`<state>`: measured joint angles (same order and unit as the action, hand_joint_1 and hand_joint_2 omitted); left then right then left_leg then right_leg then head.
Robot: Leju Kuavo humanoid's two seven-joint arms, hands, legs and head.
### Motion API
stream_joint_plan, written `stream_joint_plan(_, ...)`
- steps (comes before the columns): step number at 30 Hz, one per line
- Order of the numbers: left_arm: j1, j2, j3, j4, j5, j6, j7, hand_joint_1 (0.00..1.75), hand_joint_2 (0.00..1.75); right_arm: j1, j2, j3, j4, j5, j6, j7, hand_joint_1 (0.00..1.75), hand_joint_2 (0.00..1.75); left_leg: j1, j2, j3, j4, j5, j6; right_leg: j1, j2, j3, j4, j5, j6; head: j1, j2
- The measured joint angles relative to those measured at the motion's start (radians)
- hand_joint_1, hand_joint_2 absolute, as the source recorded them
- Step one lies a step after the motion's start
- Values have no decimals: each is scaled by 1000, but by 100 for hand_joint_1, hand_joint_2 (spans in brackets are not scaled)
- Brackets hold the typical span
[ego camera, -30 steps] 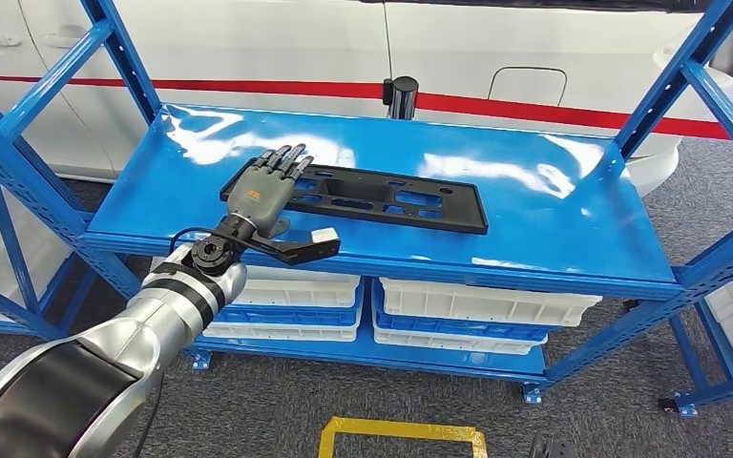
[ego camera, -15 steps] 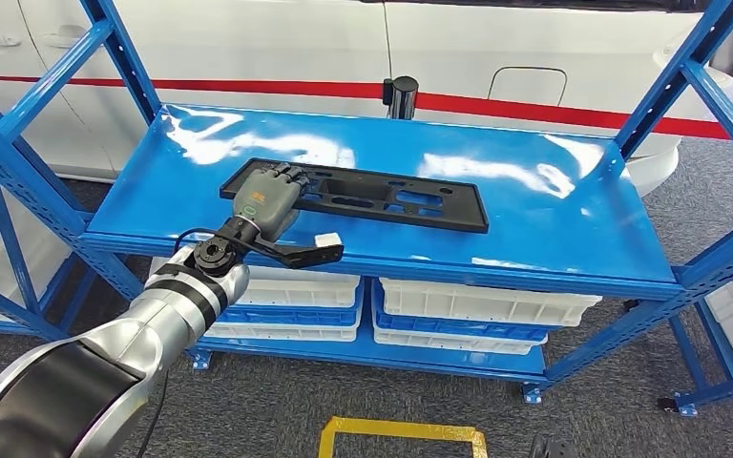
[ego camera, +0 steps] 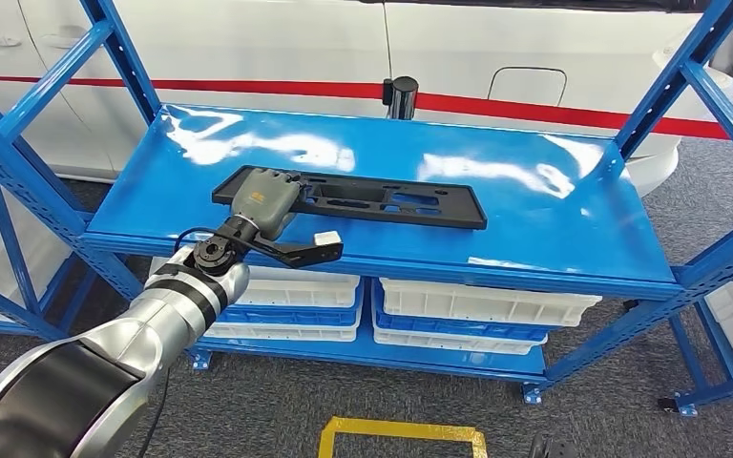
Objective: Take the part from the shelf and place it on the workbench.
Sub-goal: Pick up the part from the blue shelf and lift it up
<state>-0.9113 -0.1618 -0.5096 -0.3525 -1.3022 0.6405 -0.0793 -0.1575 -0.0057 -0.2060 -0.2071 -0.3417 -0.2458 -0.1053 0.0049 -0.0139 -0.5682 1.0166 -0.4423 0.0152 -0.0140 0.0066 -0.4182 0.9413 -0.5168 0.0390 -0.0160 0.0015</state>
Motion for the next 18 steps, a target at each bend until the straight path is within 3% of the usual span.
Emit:
stream_joint_plan(9, 10, 0, 30, -12, 32, 55, -20, 175, 175, 1, 0, -3, 0, 0, 1, -8, 0, 0, 0, 0, 0, 0, 0, 0, 0, 0, 0, 0, 0, 0, 0, 0)
stream_joint_plan(18, 85, 7, 114, -161, -7, 59, -80, 175, 175, 7, 2, -14, 0, -3, 2, -15, 0, 0, 0, 0, -1, 0, 0, 0, 0, 0, -1, 0, 0, 0, 0, 0)
